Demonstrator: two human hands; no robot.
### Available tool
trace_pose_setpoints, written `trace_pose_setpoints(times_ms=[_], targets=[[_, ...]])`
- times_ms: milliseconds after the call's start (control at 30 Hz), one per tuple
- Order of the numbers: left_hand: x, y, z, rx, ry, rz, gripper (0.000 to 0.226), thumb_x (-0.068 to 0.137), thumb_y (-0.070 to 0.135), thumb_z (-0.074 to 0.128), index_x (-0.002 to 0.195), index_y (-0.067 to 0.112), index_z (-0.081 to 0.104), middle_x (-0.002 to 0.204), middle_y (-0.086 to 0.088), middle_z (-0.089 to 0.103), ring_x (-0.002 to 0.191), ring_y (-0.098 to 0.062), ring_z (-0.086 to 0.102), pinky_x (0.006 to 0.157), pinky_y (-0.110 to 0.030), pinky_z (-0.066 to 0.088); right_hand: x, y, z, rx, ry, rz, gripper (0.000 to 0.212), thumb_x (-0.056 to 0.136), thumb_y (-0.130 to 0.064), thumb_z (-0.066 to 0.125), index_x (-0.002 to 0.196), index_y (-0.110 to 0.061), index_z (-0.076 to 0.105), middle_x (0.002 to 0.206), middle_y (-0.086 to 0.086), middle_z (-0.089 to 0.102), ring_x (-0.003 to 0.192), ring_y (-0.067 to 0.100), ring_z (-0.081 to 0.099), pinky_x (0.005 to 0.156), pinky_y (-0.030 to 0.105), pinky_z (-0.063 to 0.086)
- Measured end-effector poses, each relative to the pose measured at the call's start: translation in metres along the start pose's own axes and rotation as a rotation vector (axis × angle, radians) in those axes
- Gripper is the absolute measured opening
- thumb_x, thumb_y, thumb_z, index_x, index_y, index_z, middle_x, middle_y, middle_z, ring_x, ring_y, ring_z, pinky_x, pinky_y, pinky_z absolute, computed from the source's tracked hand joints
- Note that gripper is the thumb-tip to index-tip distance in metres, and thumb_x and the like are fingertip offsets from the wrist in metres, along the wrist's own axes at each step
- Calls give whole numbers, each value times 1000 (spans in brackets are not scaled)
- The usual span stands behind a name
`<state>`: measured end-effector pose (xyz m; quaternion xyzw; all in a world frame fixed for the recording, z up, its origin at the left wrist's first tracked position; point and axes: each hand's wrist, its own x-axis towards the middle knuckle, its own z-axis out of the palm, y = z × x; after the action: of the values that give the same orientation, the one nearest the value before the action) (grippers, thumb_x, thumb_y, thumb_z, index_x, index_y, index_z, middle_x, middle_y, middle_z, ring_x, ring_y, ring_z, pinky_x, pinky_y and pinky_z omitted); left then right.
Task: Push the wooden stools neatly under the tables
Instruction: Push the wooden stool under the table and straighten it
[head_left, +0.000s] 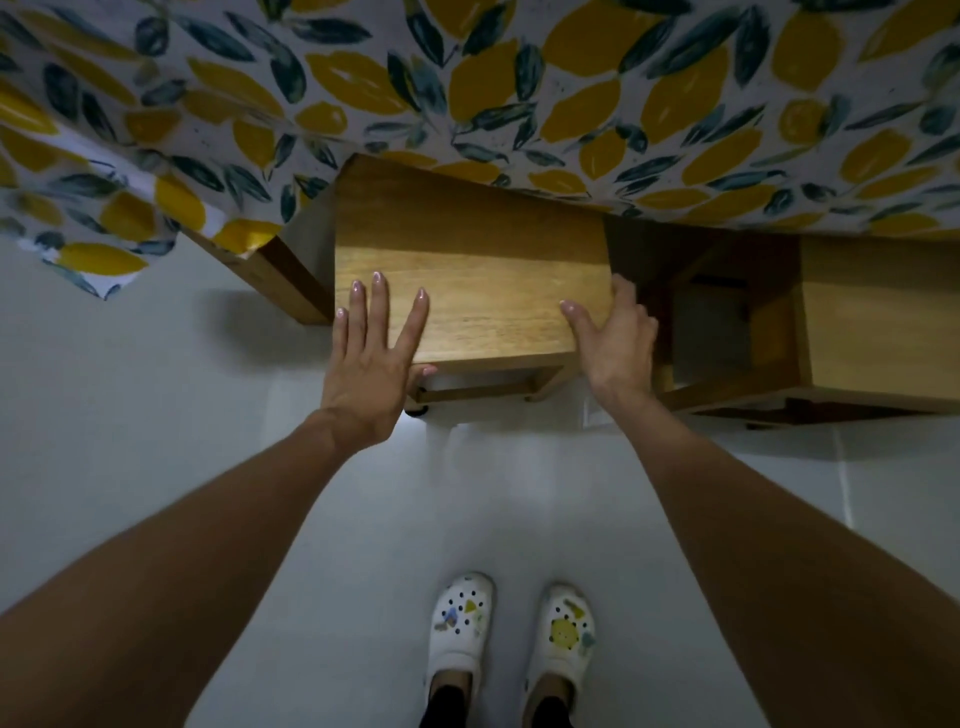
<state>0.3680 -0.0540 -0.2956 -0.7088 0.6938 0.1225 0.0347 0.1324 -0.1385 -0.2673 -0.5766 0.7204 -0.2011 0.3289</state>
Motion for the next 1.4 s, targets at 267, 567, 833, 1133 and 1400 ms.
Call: trace_pose_setpoints(times_ms=[267, 567, 833, 1133, 1400], targets=[[1, -47, -16, 64, -85, 155, 74, 89, 55, 20, 146, 28, -19, 155, -21, -23, 141, -38, -22, 113, -47, -7, -34, -7, 27, 34, 77, 156, 59, 88, -42, 64, 136, -16, 42, 130, 14, 44, 121, 27, 40, 91, 35, 41], [-12, -31, -3, 10, 8, -11, 75, 91, 52, 27, 149, 23, -11, 156, -21, -19, 143, -39, -20, 114, -49, -8, -47, -2, 36, -495, -156, -327, 90, 89, -67, 39, 154, -24, -6, 160, 16, -14, 146, 34, -15, 119, 48, -3], [-6, -30, -4, 13, 8, -20, 73, 93, 52, 27, 149, 25, -11, 157, -20, -17, 143, -39, -17, 116, -51, -4, -35, 2, 40, -634, -219, -353, 96, 78, -79, 20, 151, -27, -15, 156, 16, -27, 142, 33, -29, 116, 46, -15], [-4, -22, -2, 1, 24, -32, 72, 94, 50, 27, 149, 24, -11, 157, -20, -16, 143, -40, -16, 116, -51, -2, -26, 5, 34, -650, -220, -369, 97, 78, -80, 22, 152, -29, -13, 157, 13, -27, 143, 31, -28, 113, 43, -17], [-4, -21, -10, 18, -72, -28, 81, 88, 62, 20, 148, 21, -16, 154, -21, -23, 142, -40, -21, 114, -50, -9, -25, 0, 24, -583, -299, -357, 93, 82, -76, 31, 152, -30, -12, 156, 11, -29, 141, 28, -32, 116, 44, -16]])
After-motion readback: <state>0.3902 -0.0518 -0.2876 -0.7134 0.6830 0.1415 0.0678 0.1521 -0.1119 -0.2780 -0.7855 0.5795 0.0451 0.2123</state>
